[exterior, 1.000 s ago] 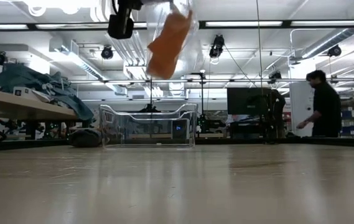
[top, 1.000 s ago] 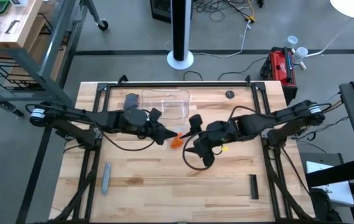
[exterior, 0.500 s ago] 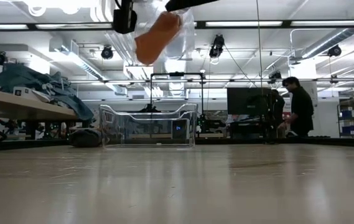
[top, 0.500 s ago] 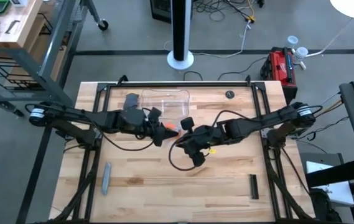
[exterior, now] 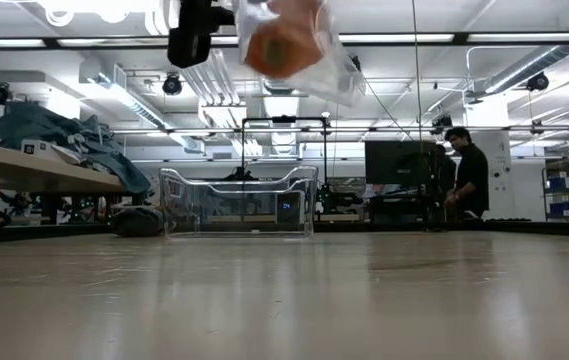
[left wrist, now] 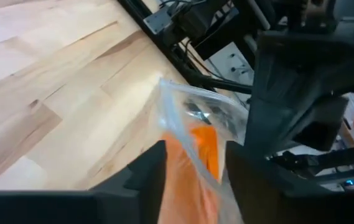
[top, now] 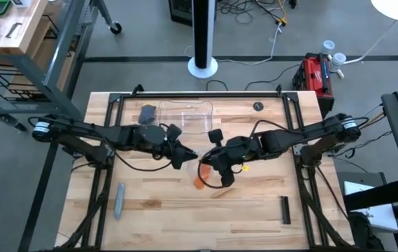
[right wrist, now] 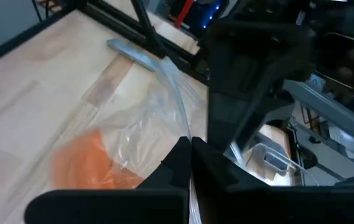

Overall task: Roll bandage
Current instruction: Close the transparent zip bag

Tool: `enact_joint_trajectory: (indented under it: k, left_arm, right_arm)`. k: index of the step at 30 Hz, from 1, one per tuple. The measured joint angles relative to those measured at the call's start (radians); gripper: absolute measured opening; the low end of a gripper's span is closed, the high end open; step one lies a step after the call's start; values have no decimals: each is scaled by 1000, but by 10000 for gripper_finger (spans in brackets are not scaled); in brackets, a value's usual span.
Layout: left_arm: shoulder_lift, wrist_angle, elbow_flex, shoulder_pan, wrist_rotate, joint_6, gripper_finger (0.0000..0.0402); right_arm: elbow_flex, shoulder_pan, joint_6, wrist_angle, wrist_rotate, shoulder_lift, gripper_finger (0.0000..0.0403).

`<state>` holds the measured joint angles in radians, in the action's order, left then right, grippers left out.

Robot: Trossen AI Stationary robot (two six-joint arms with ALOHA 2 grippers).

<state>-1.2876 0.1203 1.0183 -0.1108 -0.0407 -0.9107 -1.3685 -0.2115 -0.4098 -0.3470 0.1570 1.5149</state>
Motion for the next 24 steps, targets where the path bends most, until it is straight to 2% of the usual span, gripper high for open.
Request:
enact_joint_trajectory:
  k: [7, 14, 19, 24]
  left_arm:
    - [27, 38, 0, -5, 0, 30, 245]
    - [53, 93, 0, -10, -1, 159, 273]
    - [47, 104, -13, -53, -23, 378, 272]
    - [11, 106, -40, -92, -146, 469, 259]
  right_arm:
    - [4, 0, 66, -111, 0, -15, 0]
    - [83, 5, 206, -105, 0, -37, 0]
    - [213, 18, 351, 30, 1, -80, 0]
    - [366, 28, 489, 270, 3, -126, 0]
